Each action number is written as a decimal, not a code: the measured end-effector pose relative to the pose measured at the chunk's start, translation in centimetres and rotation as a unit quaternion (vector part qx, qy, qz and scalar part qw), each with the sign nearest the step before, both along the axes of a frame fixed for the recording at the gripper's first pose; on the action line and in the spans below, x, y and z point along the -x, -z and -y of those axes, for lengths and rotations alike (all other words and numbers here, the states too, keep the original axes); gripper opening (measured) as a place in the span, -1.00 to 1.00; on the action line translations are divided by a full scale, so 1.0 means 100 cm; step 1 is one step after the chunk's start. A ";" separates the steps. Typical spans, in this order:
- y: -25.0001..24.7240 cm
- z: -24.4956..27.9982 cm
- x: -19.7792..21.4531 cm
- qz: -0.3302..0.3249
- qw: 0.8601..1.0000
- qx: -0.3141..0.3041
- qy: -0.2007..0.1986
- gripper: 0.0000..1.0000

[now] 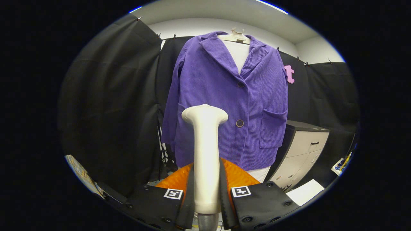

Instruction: Iron the clothes twice with a garment steamer, once on the left side and once on the right side.

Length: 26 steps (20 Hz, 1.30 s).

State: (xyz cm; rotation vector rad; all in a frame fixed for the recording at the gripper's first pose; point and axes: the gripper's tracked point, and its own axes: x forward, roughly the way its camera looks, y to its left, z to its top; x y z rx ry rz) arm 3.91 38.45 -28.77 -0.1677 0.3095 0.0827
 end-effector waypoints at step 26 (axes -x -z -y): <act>-0.064 0.030 0.046 0.009 1.000 -0.014 -0.007 -0.17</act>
